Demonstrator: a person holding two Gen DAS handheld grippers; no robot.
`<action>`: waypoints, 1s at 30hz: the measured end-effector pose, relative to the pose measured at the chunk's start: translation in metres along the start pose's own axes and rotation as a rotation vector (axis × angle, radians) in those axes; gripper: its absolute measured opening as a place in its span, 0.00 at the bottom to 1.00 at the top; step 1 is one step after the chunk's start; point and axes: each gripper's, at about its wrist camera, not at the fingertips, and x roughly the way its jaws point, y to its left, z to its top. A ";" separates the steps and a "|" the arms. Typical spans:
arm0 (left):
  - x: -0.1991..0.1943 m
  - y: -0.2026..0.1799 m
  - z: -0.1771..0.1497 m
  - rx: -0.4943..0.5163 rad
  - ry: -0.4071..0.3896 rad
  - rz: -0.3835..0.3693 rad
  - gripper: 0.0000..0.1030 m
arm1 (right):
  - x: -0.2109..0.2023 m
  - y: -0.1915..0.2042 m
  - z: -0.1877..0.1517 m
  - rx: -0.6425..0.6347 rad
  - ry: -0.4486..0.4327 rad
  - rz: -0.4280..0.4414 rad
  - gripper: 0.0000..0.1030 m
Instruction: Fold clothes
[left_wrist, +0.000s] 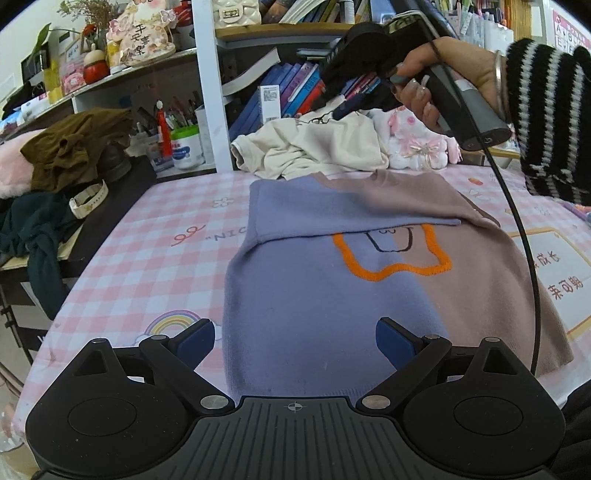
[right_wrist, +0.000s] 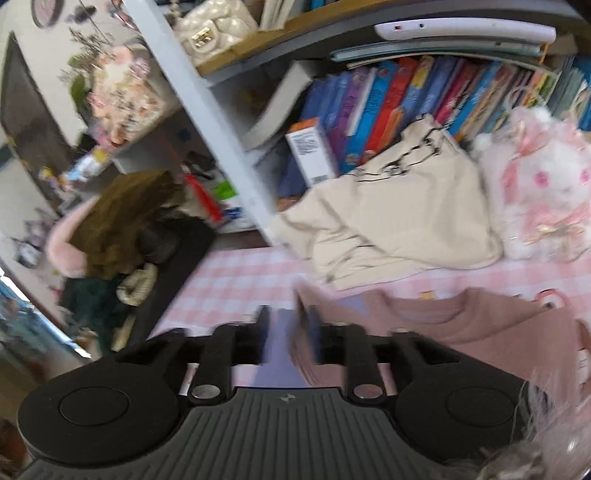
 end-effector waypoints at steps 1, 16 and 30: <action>0.001 0.000 0.001 -0.002 -0.002 -0.006 0.93 | -0.004 0.000 0.000 -0.002 -0.009 0.008 0.35; 0.041 0.015 0.020 -0.091 0.044 -0.144 0.93 | -0.098 -0.057 -0.131 -0.144 0.212 -0.333 0.36; 0.092 0.035 0.054 -0.173 0.050 -0.150 0.40 | -0.144 -0.070 -0.217 -0.105 0.260 -0.530 0.32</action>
